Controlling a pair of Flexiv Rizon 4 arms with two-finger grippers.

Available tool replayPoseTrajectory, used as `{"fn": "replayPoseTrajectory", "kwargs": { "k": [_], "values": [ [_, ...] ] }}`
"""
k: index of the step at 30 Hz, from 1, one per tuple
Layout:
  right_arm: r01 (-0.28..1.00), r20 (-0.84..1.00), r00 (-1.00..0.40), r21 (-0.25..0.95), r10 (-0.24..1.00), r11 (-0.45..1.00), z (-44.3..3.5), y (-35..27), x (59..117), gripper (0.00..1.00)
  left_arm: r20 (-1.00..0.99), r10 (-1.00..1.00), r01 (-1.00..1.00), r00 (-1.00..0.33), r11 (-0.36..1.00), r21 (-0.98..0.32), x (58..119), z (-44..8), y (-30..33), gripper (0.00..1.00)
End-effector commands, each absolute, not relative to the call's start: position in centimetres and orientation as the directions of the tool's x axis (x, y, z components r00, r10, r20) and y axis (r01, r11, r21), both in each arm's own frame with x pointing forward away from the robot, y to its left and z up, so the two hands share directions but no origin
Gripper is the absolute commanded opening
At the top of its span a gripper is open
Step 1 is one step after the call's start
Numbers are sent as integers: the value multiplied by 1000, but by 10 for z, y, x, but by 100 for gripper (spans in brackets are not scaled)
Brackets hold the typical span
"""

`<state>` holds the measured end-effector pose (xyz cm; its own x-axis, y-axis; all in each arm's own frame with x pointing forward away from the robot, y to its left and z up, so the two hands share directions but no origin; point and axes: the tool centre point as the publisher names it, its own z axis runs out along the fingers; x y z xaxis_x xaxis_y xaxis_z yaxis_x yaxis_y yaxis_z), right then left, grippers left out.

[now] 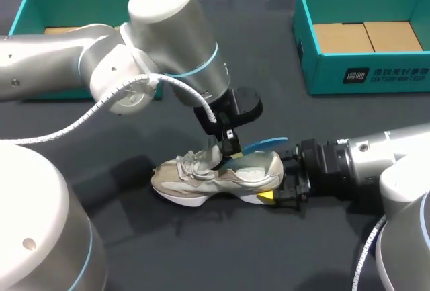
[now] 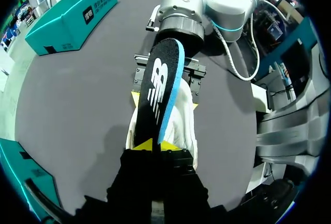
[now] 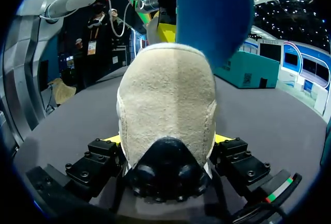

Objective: Take the shoe out of the shoebox, open the shoe tongue, remove and reinsert the insole, then place the shoe into the shoebox

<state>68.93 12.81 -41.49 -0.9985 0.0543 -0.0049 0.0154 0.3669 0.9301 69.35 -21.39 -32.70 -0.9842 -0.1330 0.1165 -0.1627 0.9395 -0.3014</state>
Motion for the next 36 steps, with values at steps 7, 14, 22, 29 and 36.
{"fn": "replayPoseTrajectory", "kwargs": {
  "k": [7, 14, 22, 29, 36],
  "values": [
    [17, -4, -999, 928, 54, 372, -417, 129, 689, 0, 51, -140, -149, -989, 947, -286, 681, -326, -219, 22],
    [17, -4, -999, 928, 54, 372, -417, 129, 689, 0, -27, -161, -145, -987, 937, -317, 672, -317, -215, 42],
    [17, -4, -999, 928, 54, 372, -417, 129, 689, 0, -102, -213, -162, -972, 914, -372, 663, -308, -221, 46],
    [17, -4, -999, 928, 54, 372, -417, 129, 689, 0, -137, -274, -192, -952, 883, -429, 661, -304, -226, 50],
    [17, -4, -999, 928, 54, 372, -417, 129, 689, 0, -157, -305, -203, -939, 863, -463, 664, -307, -226, 49]
  ]
}}
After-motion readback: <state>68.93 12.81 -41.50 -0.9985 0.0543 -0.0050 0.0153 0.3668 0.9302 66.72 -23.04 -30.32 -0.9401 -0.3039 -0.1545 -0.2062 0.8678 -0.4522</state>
